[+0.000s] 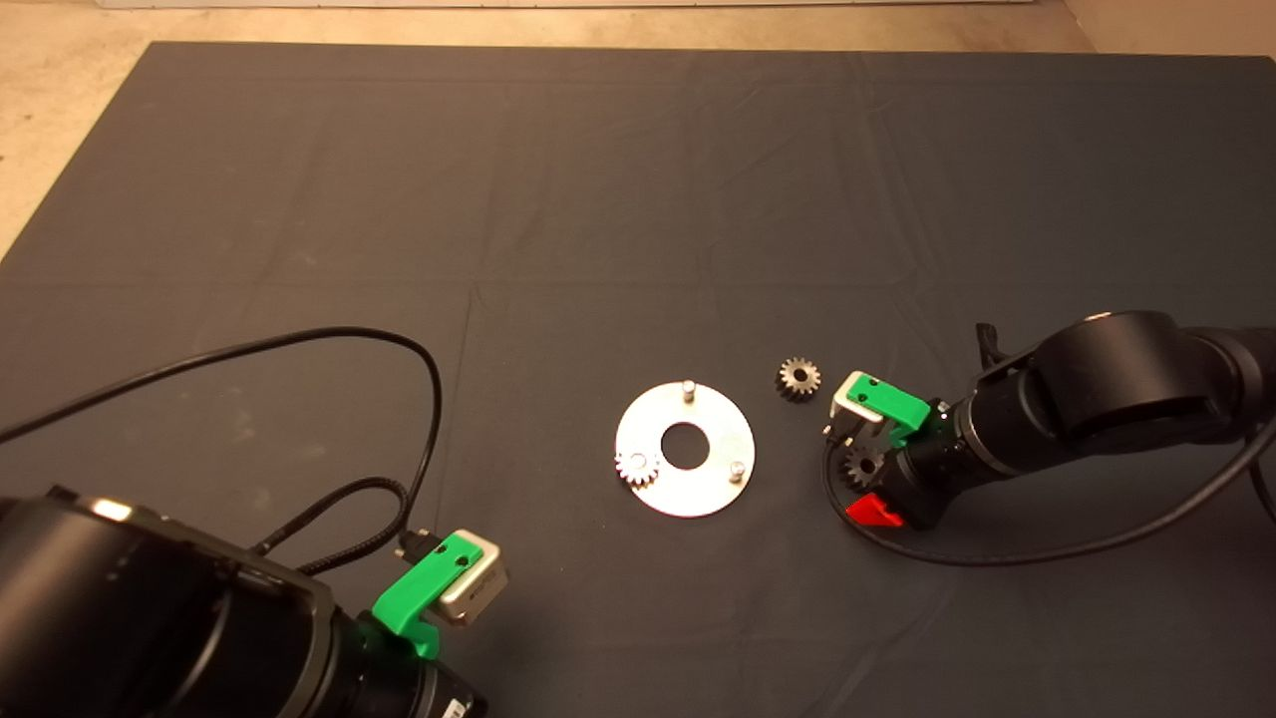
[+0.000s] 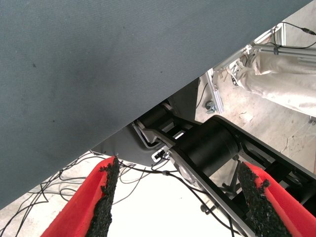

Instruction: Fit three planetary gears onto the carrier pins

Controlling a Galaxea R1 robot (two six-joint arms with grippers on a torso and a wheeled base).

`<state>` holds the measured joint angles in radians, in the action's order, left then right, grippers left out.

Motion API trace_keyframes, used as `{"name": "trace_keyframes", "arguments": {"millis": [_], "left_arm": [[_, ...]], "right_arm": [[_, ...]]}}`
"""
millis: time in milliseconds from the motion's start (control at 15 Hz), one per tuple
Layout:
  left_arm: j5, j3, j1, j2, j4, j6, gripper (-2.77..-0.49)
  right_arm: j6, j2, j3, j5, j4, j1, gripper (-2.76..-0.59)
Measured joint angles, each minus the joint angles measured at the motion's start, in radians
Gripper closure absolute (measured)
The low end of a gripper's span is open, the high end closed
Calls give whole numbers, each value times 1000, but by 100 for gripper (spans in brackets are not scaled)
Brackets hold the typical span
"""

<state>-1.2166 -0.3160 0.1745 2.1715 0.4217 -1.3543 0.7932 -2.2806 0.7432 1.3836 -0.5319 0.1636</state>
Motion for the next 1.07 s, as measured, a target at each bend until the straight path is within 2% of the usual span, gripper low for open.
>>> {"name": "trace_keyframes", "arguments": {"millis": [267, 733, 867, 1067], "left_arm": [[3, 0, 0, 0, 0, 0, -165], [14, 0, 0, -2, 0, 0, -165], [21, 0, 0, -8, 0, 0, -165], [32, 0, 0, -13, 0, 1, -165]], "right_arm": [[0, 0, 1, 1, -21, 0, -196], [-24, 0, 15, 6, -27, 0, -170], [-27, 0, 23, 8, -27, 0, -156], [-38, 0, 29, 8, -28, 0, -149]]}}
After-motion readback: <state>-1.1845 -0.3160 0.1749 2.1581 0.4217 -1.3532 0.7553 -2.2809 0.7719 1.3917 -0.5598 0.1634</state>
